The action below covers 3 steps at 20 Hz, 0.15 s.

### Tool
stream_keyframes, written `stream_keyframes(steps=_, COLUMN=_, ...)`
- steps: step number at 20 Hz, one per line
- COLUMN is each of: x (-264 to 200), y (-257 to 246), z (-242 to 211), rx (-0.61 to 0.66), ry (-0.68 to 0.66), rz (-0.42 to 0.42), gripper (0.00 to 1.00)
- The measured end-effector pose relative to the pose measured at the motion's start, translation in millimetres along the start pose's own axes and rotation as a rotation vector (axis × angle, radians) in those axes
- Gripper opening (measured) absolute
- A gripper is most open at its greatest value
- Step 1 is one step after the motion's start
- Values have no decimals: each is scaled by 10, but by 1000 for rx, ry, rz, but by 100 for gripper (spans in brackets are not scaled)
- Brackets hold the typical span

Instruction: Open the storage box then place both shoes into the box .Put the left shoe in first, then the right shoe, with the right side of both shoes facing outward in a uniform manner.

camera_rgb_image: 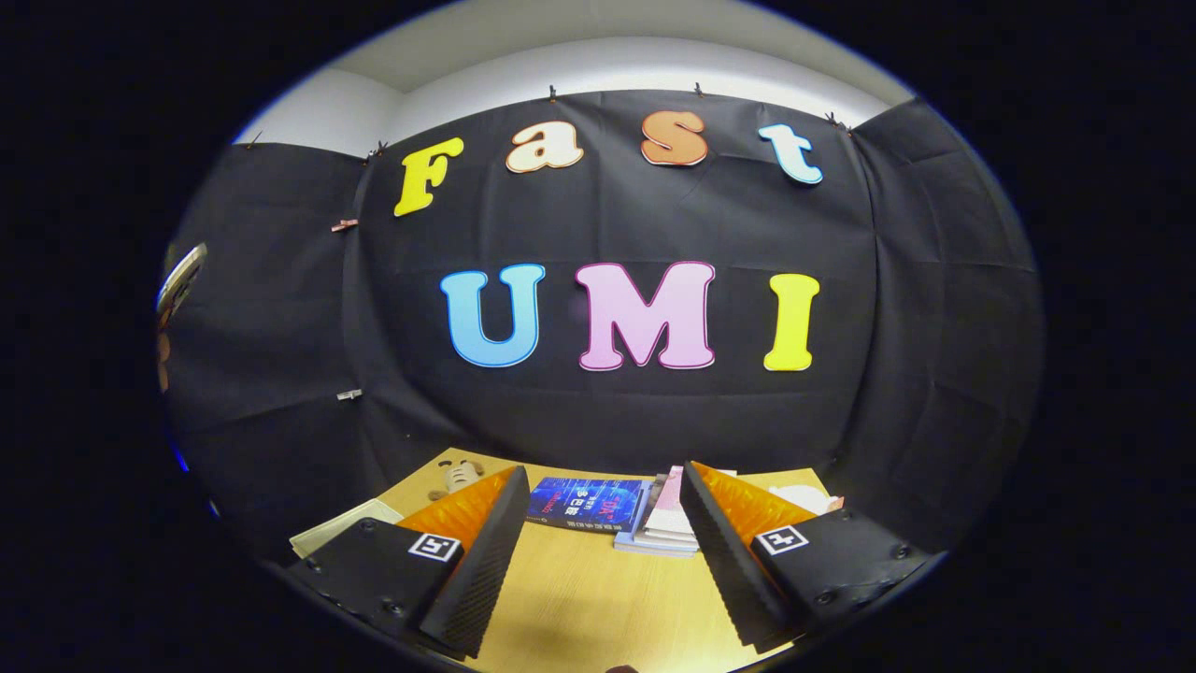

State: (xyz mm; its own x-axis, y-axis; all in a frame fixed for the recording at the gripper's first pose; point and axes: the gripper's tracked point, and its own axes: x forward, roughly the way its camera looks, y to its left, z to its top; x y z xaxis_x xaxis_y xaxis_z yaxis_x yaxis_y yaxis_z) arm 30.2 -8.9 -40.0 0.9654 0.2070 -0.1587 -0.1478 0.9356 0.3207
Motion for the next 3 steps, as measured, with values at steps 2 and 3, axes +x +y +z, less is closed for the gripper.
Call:
stream_keyframes(steps=2, x=-21, y=-138, z=29, rx=1, ry=-19, rz=2, gripper=98)
stream_keyframes(steps=3, x=-29, y=-197, z=38, rx=-1, ry=-25, rz=3, gripper=98)
